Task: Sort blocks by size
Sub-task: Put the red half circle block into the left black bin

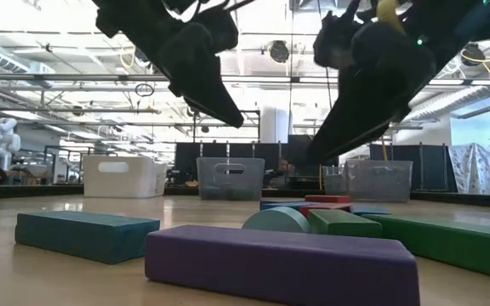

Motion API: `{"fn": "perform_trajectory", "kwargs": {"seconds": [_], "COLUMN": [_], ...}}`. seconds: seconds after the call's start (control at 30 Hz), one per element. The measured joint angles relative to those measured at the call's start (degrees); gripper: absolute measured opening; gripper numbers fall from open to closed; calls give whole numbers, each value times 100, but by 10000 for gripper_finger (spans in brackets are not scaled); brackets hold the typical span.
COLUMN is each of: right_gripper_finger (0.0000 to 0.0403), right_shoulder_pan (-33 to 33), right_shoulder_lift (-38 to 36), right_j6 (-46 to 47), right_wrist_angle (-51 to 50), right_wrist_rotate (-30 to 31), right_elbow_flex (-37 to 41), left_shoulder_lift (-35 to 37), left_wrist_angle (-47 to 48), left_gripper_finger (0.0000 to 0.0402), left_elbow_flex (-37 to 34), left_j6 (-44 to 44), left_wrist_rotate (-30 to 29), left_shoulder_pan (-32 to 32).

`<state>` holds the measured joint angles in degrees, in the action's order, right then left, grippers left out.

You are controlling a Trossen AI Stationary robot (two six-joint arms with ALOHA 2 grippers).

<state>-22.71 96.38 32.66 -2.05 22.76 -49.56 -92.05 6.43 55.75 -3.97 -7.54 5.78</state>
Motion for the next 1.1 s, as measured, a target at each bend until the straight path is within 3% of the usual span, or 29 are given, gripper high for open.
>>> {"fn": "perform_trajectory", "kwargs": {"seconds": [0.23,1.1], "right_gripper_finger": [212,201], "right_shoulder_pan": [134,397], "right_shoulder_lift": [-263,466], "right_j6": [442,925], "right_wrist_angle": [-899,-487], "right_wrist_rotate": [-22,-133], "right_elbow_flex": [5,102], "left_shoulder_lift": [-13,-57], "left_wrist_angle": [-150,-301], "left_gripper_finger": [129,129], "left_elbow_flex": [0,-101], "left_j6": [-17,-13], "left_wrist_rotate": [-522,-541], "left_shoulder_pan": [376,514]}}
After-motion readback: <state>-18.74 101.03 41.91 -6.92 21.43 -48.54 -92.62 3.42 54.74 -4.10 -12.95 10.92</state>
